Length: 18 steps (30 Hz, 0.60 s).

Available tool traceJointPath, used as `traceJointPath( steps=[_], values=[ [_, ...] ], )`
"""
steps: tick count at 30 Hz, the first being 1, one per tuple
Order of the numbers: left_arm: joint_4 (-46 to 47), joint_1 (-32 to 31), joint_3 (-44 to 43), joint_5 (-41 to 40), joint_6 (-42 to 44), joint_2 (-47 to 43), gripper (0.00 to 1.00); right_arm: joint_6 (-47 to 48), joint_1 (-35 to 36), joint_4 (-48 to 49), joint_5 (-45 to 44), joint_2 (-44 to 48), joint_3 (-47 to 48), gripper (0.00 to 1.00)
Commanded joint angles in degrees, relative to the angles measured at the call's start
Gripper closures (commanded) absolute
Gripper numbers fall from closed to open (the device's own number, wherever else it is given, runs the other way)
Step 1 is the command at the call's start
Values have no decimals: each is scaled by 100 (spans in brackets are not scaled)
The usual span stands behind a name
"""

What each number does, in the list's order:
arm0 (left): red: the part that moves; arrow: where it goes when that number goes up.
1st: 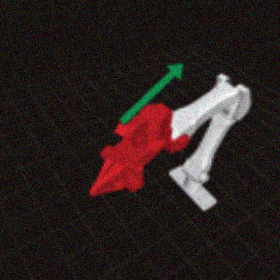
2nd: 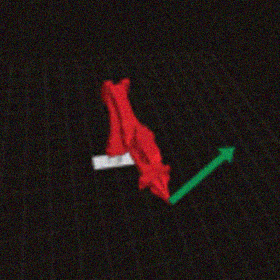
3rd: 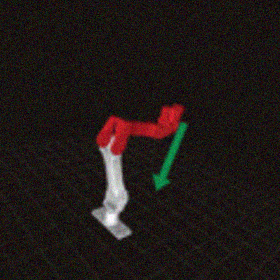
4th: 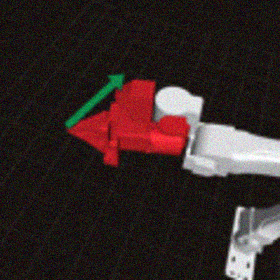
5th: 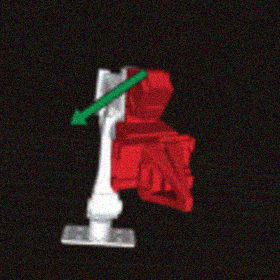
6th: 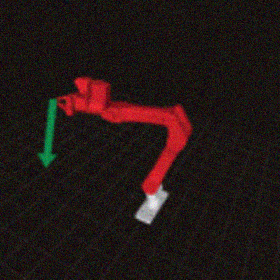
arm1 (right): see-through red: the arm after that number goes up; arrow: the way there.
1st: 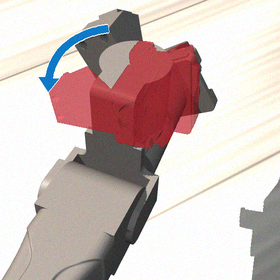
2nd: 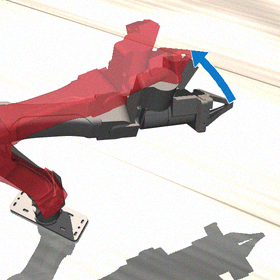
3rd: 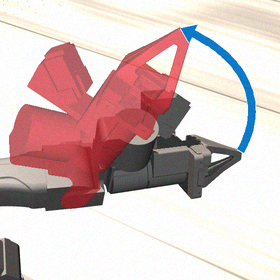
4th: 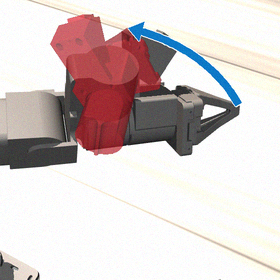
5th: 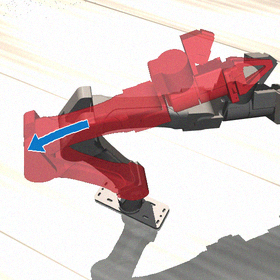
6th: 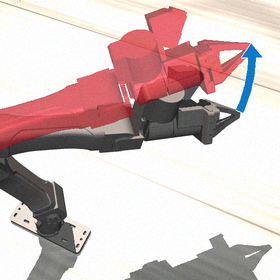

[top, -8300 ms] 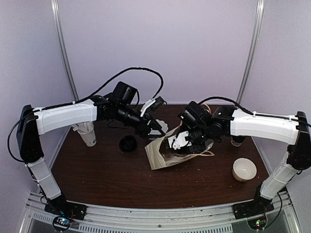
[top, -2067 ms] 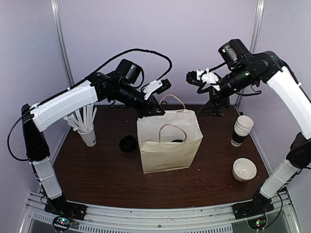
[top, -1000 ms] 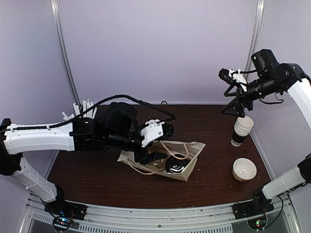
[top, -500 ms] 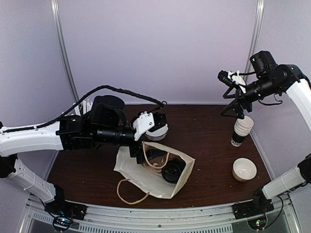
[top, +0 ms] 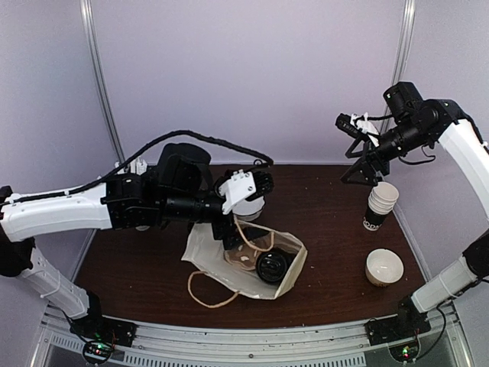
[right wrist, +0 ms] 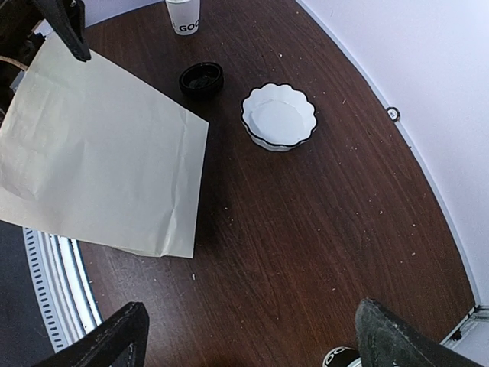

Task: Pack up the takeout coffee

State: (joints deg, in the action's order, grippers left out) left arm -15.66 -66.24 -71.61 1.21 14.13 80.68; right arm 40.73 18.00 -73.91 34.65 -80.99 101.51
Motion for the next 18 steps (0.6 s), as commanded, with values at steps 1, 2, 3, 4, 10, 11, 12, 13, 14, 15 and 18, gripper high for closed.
traceJointPath(
  steps=[1, 2, 3, 4, 10, 11, 12, 13, 14, 15, 18],
  values=[
    [-339, 322, -949, -145, 15, 671, 3, 14, -75, -5, 130, 15, 123, 2],
    [-431, 381, -1124, -124, -26, 867, 2, 15, -81, -1, 129, 40, 89, 2],
    [-502, 455, -1309, -21, -71, 1018, 3, 27, -85, 22, 122, 77, 43, 2],
    [-551, 523, -1465, 133, -115, 1164, 2, 36, -94, 40, 121, 116, -5, 2],
    [-1425, 1028, -2634, 798, -585, 1994, 2, 64, -129, 118, 117, 371, -281, 2],
    [-1520, 1049, -2748, 803, -617, 2065, 2, 66, -138, 117, 124, 411, -314, 2],
    [-1527, 1051, -2775, 801, -624, 2083, 2, 71, -139, 120, 140, 450, -343, 2],
    [-1461, 1056, -2743, 814, -622, 2064, 2, 75, -139, 120, 158, 479, -376, 2],
    [-1379, 1054, -2677, 818, -630, 2025, 3, 75, -143, 134, 178, 495, -404, 2],
    [-1295, 1052, -2618, 818, -647, 1988, 2, 74, -147, 139, 189, 518, -426, 2],
    [-1206, 1056, -2586, 789, -713, 1952, 3, 72, -148, 159, 217, 546, -463, 2]
  ],
)
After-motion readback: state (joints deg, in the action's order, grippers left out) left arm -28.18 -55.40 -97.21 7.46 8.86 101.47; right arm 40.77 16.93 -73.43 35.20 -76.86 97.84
